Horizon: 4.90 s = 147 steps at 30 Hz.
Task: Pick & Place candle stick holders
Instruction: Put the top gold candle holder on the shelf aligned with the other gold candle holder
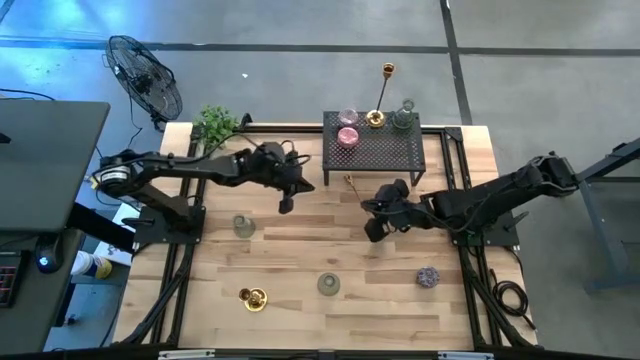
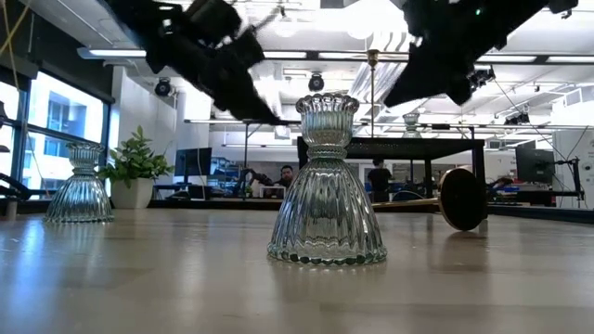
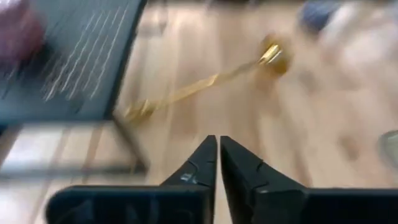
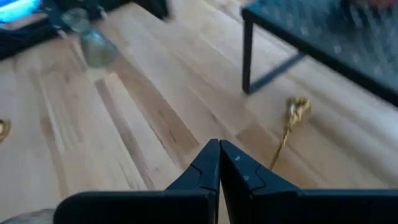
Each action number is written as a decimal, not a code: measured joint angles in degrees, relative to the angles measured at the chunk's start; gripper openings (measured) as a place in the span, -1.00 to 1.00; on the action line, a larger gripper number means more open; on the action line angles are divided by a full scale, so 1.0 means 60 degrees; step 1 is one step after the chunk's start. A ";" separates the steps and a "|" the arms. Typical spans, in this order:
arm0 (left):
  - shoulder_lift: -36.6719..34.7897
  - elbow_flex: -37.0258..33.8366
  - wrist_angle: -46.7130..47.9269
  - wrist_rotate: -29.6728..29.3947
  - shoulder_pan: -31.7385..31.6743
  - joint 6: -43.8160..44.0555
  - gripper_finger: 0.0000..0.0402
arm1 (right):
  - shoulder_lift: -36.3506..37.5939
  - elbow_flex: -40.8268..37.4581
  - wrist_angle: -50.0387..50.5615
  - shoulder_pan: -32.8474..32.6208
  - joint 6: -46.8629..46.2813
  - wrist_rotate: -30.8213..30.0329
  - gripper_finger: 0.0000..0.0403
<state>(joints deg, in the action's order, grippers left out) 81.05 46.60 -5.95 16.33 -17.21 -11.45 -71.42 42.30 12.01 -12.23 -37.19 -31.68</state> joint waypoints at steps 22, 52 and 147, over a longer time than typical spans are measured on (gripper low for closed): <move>-0.2629 -0.4997 -0.5905 -0.0389 -0.0004 0.0891 -0.99 | -0.2738 0.0015 0.0365 0.1684 -0.1323 0.1678 -0.31; -0.2651 -0.5083 -0.6019 -0.0778 -0.0004 0.1050 -0.99 | -0.1228 -0.0007 -0.0012 0.0158 0.0594 0.1223 -0.96; -0.0112 -0.2391 -0.8023 -0.1524 0.2680 0.2714 -0.04 | -0.5231 -0.1308 -1.6092 0.1027 0.7288 0.3923 -0.96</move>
<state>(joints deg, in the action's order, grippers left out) 80.38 32.25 -54.09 7.18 -1.13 4.84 -102.80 34.46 -84.54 -6.07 6.54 -8.14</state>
